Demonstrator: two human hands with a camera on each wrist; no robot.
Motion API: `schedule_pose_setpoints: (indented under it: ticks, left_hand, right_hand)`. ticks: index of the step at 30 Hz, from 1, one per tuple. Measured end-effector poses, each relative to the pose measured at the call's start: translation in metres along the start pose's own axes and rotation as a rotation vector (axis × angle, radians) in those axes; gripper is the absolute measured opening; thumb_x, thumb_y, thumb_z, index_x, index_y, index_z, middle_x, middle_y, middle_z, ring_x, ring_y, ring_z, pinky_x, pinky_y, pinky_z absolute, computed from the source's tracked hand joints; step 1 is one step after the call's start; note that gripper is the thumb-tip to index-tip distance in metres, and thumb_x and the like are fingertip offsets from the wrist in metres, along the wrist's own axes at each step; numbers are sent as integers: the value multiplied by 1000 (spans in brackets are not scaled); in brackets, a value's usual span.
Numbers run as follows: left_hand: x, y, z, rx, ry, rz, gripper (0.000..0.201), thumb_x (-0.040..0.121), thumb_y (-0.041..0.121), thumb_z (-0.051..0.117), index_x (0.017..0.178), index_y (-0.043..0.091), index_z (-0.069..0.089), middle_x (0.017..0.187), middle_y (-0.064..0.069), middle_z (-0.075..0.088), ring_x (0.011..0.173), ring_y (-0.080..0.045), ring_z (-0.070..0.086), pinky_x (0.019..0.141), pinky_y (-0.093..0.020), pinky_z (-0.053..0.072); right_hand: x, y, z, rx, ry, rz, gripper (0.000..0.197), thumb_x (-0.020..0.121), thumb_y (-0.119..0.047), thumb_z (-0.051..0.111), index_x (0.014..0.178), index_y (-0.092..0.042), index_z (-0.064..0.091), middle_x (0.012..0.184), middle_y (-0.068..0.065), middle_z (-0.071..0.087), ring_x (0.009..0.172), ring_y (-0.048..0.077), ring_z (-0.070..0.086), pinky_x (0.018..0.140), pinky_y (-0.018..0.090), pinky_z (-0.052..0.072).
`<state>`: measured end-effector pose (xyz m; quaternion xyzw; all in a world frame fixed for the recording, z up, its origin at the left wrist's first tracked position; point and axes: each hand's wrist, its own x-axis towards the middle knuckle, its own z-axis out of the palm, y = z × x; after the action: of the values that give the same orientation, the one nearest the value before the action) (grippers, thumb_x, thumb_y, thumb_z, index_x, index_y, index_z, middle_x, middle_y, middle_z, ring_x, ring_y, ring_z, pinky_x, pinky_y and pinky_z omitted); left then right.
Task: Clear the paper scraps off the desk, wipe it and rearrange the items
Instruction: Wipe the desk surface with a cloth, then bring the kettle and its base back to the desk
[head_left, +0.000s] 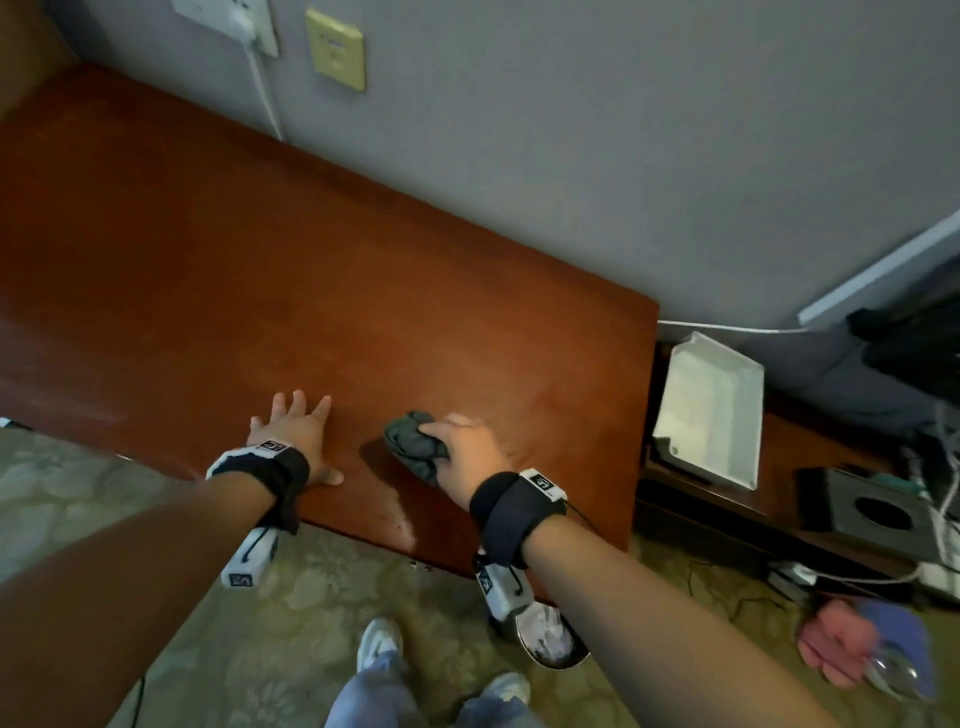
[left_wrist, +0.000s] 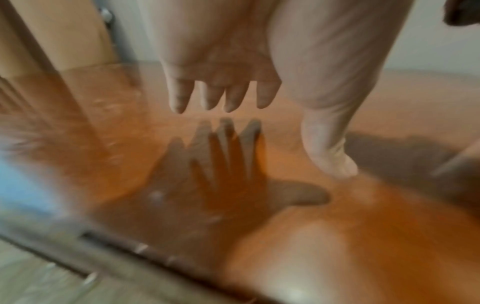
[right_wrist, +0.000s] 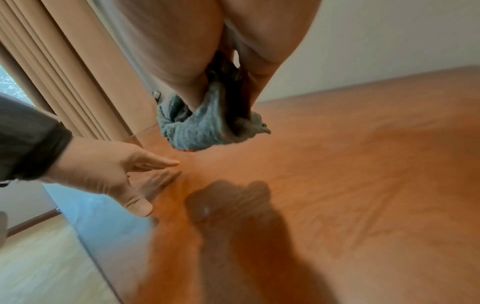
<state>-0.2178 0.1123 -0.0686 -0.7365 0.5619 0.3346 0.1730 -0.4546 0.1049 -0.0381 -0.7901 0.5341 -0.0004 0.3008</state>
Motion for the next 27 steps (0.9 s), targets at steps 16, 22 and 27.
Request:
schedule_pose_setpoints:
  ticks: [16,22,27]
  left_hand:
    - [-137,316,-12,82,109,798,72,74,33,83,140,23,54,133,-1,60,123,-19,54,101,-24,36]
    - [-164,423,40,-31,166,715,36,75,15,78,110,23,73,104,0,73,100,-17,66,84,-23,47]
    - [-182,502,84,-119,248,640,37,76,22,78,113,20,72,108,-4,72,106,-21,64,80,-17,39]
  right_hand:
    - [-179,145,-124,21,372,50,43,79,-12,69,121,-8,65,114,14,64,103,34,54,94,39,45]
    - [-241,237,-162,-2,327,19,45,80,-20,75,123,-11,65,112,14,65,104,33,56,96,39,44]
    - [-287,318,-198,-36,250,51,49,84,-21,70,131,-14,58,123,10,60,115,28,50,103,33,37]
